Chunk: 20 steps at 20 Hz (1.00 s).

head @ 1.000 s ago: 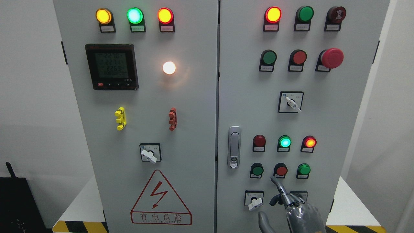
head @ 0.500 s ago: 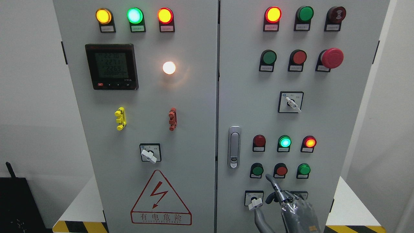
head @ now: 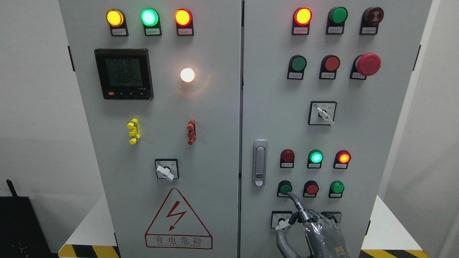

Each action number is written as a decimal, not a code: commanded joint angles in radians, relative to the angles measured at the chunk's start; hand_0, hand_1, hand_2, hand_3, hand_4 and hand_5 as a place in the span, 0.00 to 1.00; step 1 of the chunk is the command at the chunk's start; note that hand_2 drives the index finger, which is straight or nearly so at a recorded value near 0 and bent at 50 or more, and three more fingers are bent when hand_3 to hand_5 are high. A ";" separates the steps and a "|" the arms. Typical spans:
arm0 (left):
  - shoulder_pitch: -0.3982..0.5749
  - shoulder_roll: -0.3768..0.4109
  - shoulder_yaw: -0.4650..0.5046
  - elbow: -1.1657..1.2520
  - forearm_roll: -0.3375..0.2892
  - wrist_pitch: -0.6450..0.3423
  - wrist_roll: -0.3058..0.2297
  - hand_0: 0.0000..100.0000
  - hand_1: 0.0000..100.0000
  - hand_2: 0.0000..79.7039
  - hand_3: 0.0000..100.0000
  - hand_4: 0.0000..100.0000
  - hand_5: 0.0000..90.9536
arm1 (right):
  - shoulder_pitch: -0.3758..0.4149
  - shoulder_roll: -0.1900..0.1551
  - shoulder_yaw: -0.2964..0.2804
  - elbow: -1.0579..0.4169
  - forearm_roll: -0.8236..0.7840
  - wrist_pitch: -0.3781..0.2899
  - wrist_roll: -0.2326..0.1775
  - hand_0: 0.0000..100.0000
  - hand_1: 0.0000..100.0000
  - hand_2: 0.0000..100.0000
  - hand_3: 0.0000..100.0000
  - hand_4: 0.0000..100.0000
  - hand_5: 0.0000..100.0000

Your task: Press green start button

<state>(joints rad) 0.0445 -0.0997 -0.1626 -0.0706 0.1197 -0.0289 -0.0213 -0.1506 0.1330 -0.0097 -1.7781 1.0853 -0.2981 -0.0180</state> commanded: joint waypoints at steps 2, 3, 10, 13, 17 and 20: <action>0.000 0.000 0.000 0.000 0.000 0.000 0.000 0.12 0.56 0.00 0.00 0.00 0.00 | -0.018 0.000 -0.021 0.042 0.002 0.002 0.000 0.58 0.30 0.00 0.60 0.61 0.52; 0.000 0.000 0.000 0.000 0.000 0.000 0.000 0.12 0.56 0.00 0.00 0.00 0.00 | -0.021 0.000 -0.021 0.045 0.002 0.004 0.000 0.58 0.30 0.00 0.60 0.61 0.52; 0.000 0.000 0.000 0.000 0.000 0.000 0.000 0.12 0.56 0.00 0.00 0.00 0.00 | -0.033 0.000 -0.023 0.060 0.002 0.010 0.000 0.58 0.30 0.00 0.60 0.61 0.52; 0.000 0.000 0.000 0.000 0.000 0.000 0.000 0.12 0.56 0.00 0.00 0.00 0.00 | -0.041 0.000 -0.021 0.069 0.002 0.011 0.000 0.58 0.30 0.00 0.60 0.61 0.52; 0.000 0.000 0.000 0.000 0.000 0.000 0.000 0.12 0.56 0.00 0.00 0.00 0.00 | -0.049 0.000 -0.024 0.078 0.002 0.011 0.000 0.58 0.31 0.00 0.60 0.61 0.52; 0.000 0.000 0.000 0.000 0.000 0.000 0.000 0.12 0.56 0.00 0.00 0.00 0.00 | -0.050 0.000 -0.024 0.080 0.002 0.016 0.000 0.59 0.31 0.00 0.61 0.61 0.52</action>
<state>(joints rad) 0.0445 -0.0997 -0.1626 -0.0706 0.1197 -0.0288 -0.0213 -0.1932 0.1334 -0.0016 -1.7215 1.0875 -0.2865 -0.0178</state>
